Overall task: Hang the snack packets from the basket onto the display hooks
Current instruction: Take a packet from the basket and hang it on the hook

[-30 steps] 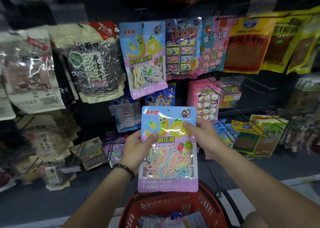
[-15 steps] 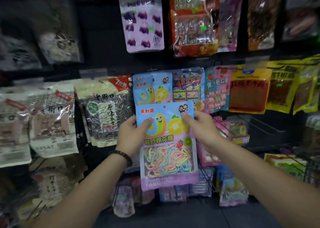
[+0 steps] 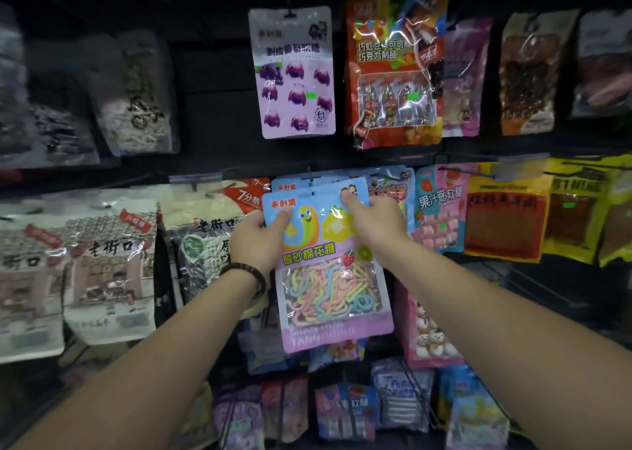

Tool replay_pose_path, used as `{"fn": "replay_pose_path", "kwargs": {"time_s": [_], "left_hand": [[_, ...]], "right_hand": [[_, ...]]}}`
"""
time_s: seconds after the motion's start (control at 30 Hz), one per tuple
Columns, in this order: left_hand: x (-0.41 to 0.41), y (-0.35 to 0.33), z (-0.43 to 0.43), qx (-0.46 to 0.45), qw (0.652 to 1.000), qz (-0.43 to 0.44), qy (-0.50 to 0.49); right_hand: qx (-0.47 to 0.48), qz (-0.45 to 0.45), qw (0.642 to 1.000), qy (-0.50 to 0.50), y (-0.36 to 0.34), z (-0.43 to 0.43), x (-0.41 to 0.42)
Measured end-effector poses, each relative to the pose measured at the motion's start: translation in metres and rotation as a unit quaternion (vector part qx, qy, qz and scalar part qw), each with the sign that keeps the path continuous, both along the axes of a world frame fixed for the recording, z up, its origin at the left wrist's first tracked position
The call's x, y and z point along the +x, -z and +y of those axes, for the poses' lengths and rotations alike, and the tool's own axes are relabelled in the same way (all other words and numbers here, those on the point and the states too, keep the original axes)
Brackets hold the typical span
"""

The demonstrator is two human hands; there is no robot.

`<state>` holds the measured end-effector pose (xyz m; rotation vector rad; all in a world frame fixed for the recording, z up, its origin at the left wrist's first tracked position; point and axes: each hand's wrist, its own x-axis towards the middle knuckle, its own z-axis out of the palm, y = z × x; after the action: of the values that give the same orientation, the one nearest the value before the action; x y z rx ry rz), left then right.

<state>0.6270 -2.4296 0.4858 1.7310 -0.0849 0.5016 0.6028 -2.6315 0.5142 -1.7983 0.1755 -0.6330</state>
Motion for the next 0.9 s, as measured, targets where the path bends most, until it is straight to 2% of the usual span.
{"fn": "replay_pose_path", "kwargs": {"time_s": [0.53, 0.7, 0.8, 0.9], "left_hand": [[0.031, -0.004, -0.004, 0.105, 0.991, -0.007, -0.077], [0.038, 0.0, -0.01, 0.075, 0.994, -0.004, -0.085], [0.041, 0.004, -0.011, 0.065, 0.993, -0.001, -0.094], [0.031, 0.016, -0.014, -0.016, 0.996, -0.053, -0.074]], "right_hand": [[-0.059, 0.04, 0.997, 0.01, 0.001, -0.004, 0.039], [-0.117, 0.089, 0.989, 0.0, 0.004, -0.007, 0.05], [-0.135, 0.089, 0.987, -0.016, 0.01, -0.012, 0.051], [-0.15, 0.086, 0.985, -0.023, 0.024, -0.017, 0.043]]}}
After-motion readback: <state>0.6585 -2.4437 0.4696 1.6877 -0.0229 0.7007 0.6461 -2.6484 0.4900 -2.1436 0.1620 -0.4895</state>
